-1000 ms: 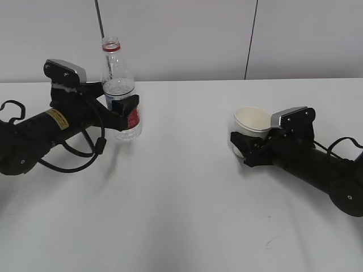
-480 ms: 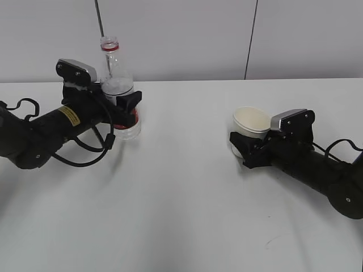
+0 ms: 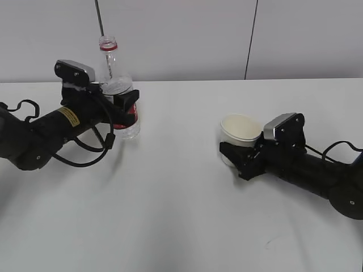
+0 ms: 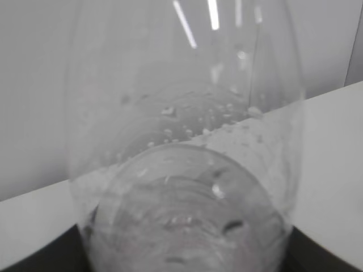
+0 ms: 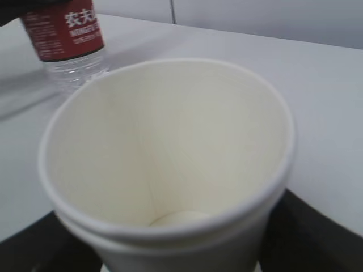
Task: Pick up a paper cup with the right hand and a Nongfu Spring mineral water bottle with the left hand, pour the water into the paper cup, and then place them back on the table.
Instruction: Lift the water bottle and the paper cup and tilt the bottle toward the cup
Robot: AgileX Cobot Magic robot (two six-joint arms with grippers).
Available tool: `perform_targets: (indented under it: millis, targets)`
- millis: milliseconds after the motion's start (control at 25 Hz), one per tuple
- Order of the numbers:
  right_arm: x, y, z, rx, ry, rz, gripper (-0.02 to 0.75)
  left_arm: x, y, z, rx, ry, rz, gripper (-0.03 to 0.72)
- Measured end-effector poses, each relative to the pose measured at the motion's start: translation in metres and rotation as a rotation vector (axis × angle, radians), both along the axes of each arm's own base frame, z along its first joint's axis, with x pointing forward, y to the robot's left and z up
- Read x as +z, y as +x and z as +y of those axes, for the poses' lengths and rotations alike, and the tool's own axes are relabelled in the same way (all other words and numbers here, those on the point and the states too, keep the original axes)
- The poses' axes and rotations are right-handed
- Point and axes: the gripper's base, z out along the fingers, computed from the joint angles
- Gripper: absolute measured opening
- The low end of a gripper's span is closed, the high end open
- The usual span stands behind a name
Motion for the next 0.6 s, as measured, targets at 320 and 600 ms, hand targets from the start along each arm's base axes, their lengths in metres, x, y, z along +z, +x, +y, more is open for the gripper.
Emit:
perform_targets:
  millis: [320,600]
  targets:
    - [0.015,-0.009,0.011,0.188,-0.023,0.010,0.512,0.009,0.000,-0.001,-0.012,0.136,-0.051,0.363]
    - [0.038,-0.015,0.027,0.293,0.004,0.002,0.512,0.037,-0.001,0.001,-0.002,0.314,-0.126,0.362]
